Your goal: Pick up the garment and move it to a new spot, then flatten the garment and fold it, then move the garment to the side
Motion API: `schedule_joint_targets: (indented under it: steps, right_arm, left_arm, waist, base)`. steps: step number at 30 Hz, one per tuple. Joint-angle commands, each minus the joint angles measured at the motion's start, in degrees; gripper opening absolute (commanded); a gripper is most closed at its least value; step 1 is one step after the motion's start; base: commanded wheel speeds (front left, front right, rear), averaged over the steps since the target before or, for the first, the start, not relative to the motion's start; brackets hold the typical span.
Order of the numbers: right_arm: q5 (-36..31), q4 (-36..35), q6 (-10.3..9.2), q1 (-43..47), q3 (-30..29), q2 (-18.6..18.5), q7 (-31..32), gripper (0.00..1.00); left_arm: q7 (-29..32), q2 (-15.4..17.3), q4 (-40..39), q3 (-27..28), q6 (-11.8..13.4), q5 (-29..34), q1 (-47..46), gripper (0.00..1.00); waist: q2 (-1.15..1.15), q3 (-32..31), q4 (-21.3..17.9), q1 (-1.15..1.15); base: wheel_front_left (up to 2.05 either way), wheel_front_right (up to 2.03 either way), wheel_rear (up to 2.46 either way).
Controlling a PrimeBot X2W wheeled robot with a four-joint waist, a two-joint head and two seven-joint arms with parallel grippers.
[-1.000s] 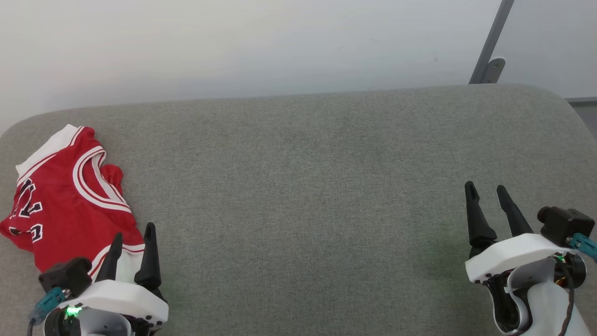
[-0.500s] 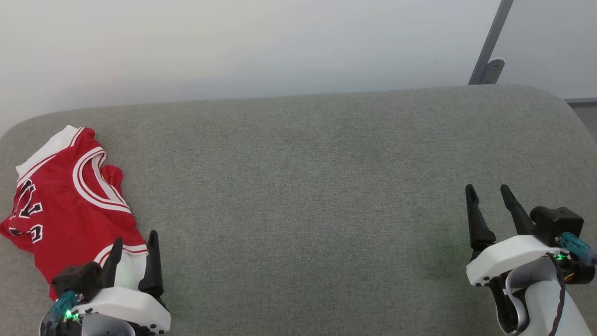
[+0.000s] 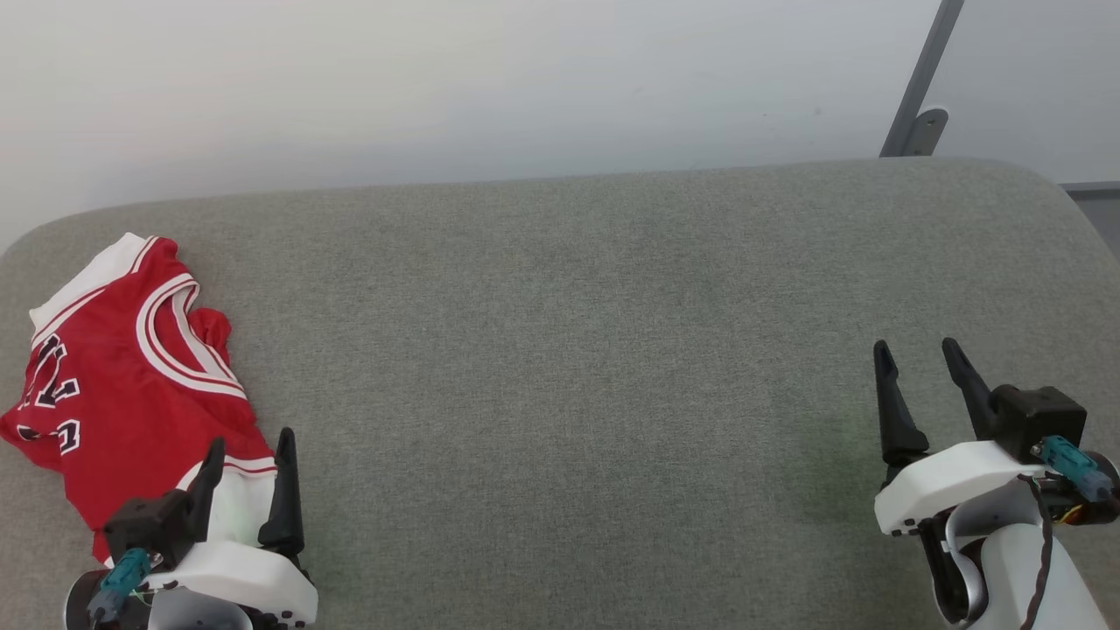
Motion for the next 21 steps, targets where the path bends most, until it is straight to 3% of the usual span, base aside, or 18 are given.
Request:
schedule_joint_targets:
  steps: [1, 12, 21]
  right_arm:
    - [-1.7, -0.5, -0.01, -0.9, -0.2, -0.1, -0.7, 1.0]
    - [-5.1, -0.9, -0.02, 0.1, -3.0, 0.7, -2.0, 1.0]
    - [-7.7, -1.5, -0.02, 1.2, -2.0, 1.7, -2.8, 1.0]
  left_arm:
    - [-0.6, 0.0, -0.5, 0.4, -0.4, 1.4, -0.5, 1.0]
    - [-1.9, -0.8, 0.3, 1.3, -1.4, 6.7, -0.7, 1.0]
    - [-2.8, -2.0, 1.4, 3.2, -1.4, 9.3, -0.6, 1.0]
  waist:
    - [0.0, 0.1, 0.1, 0.0]
    - [0.0, 0.1, 1.3, 0.0]
    - [0.0, 0.1, 7.8, 0.0]
  base:
    - [0.0, 0.0, 0.0]
    - [0.0, 0.0, 0.0]
    - [0.0, 0.0, 0.0]
